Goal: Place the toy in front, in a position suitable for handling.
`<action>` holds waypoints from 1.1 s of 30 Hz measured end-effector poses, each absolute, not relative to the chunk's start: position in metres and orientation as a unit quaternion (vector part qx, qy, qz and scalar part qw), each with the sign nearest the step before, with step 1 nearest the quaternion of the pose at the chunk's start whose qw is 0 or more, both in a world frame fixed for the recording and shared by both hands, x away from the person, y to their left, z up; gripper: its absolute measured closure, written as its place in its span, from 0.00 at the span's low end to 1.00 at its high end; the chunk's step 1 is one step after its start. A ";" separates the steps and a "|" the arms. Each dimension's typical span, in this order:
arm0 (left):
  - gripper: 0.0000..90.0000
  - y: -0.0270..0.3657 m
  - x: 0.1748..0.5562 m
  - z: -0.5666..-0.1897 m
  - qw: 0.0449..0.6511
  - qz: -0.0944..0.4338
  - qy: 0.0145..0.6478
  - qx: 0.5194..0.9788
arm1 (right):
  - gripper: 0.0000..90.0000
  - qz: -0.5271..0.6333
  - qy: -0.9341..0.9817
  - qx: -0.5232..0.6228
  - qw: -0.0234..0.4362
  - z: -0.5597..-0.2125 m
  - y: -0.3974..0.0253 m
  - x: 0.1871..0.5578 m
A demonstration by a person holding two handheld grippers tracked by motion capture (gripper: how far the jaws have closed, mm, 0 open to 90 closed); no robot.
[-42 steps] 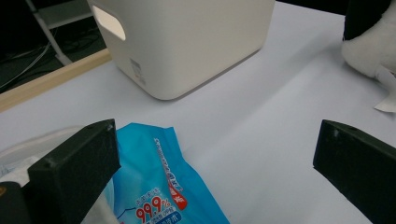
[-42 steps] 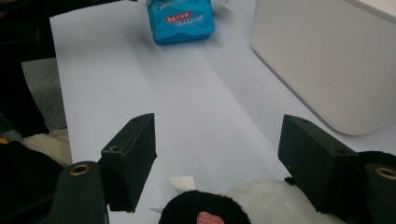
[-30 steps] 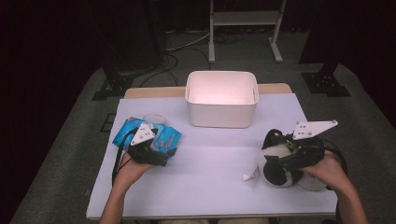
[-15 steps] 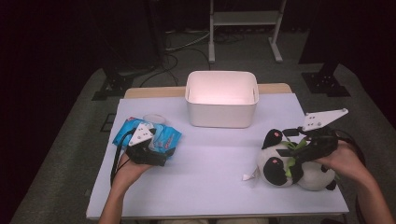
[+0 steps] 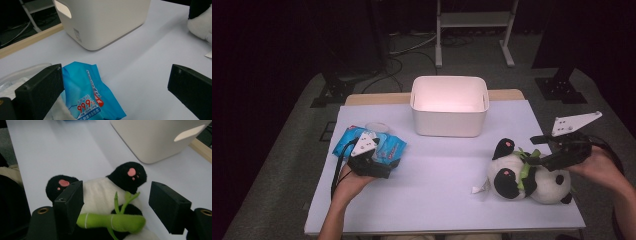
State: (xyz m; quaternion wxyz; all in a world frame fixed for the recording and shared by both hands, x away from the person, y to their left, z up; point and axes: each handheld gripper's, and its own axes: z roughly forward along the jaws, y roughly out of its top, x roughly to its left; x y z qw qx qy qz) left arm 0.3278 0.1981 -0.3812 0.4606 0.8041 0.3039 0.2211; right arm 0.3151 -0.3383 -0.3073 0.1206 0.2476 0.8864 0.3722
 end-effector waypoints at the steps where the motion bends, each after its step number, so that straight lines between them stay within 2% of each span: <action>1: 0.00 0.198 0.328 -0.381 0.460 0.221 0.304 0.805 | 0.30 0.372 0.886 0.248 0.121 -0.307 -0.338 0.315; 13: 0.00 0.197 0.328 -0.383 0.457 0.220 0.302 0.807 | 0.31 0.352 0.892 0.263 0.103 -0.324 -0.352 0.320; 19: 0.00 0.196 0.328 -0.383 0.455 0.219 0.302 0.809 | 0.39 0.348 0.895 0.262 0.094 -0.333 -0.354 0.320; 23: 0.00 0.197 0.328 -0.383 0.455 0.220 0.303 0.808 | 0.51 0.345 0.898 0.257 0.095 -0.335 -0.351 0.318; 27: 0.00 0.197 0.328 -0.383 0.454 0.221 0.305 0.808 | 0.59 0.351 0.896 0.257 0.089 -0.336 -0.350 0.317; 31: 0.00 0.197 0.329 -0.384 0.452 0.220 0.304 0.809 | 0.63 0.355 0.894 0.259 0.085 -0.336 -0.350 0.316; 33: 0.00 0.196 0.329 -0.384 0.451 0.219 0.303 0.810 | 0.69 0.355 0.896 0.251 0.094 -0.335 -0.350 0.314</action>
